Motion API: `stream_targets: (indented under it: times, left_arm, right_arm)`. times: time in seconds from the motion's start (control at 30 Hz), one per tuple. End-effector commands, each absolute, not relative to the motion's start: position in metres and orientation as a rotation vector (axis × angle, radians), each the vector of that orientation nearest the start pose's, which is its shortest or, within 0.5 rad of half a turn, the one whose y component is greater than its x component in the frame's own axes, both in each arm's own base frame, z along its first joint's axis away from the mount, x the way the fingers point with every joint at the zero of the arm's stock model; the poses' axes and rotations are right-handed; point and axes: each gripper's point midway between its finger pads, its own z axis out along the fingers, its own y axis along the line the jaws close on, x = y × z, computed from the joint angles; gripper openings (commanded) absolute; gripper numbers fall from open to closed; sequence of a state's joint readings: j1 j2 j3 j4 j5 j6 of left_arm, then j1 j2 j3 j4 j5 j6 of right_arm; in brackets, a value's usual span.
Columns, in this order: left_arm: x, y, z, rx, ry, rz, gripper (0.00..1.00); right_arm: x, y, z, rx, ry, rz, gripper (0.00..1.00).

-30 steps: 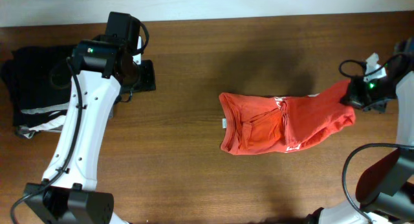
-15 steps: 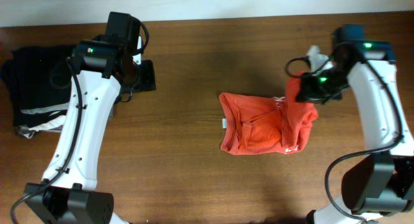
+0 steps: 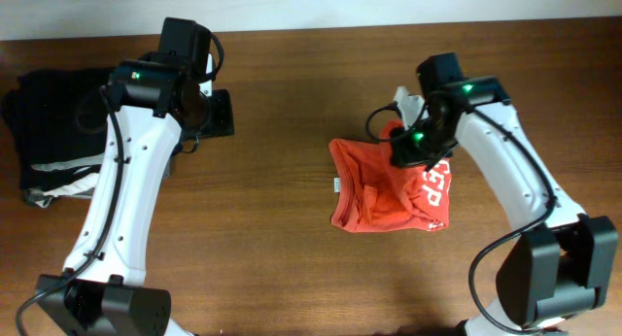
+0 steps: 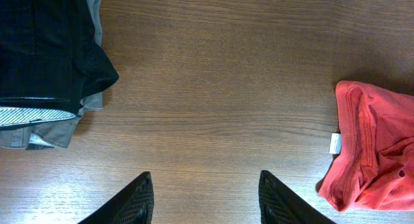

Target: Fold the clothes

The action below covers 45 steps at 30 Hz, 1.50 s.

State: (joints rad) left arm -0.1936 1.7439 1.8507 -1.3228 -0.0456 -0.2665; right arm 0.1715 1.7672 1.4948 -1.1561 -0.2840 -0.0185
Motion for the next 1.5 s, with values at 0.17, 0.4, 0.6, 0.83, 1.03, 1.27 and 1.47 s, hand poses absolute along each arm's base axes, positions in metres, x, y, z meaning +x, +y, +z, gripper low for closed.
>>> stream_targets:
  times: [0.17,0.4,0.6,0.83,1.03,1.27,1.47]
  left_arm:
    - [0.383,-0.067,0.225,-0.126,2.792,-0.047,0.52]
    - [0.383,-0.067,0.225,-0.126,2.792,-0.047,0.52]
    - [0.383,-0.067,0.225,-0.127,2.793,-0.047,0.52]
    - [0.383,-0.067,0.225,-0.126,2.792,-0.047,0.52]
    - [0.383,-0.067,0.225,-0.126,2.792,-0.047,0.52]
    - [0.388,-0.084,0.228,-0.102,2.775,-0.179,0.51]
    - [0.391,-0.133,0.234,0.009,2.738,-0.477,0.00]
  right_arm:
    - [0.344,0.139,0.121,-0.252,2.969,0.464,0.04]
    - [0.344,0.149,0.121,-0.292,2.955,0.468,0.06]
    - [0.344,0.150,0.121,-0.292,2.955,0.469,0.07]
    - [0.340,0.159,0.121,-0.305,2.959,0.474,0.12]
    - [0.337,0.170,0.121,-0.325,2.953,0.477,0.56]
    - [0.352,0.146,0.140,-0.241,2.934,0.467,0.68]
    - [0.366,0.093,0.159,-0.025,2.931,0.451,0.34]
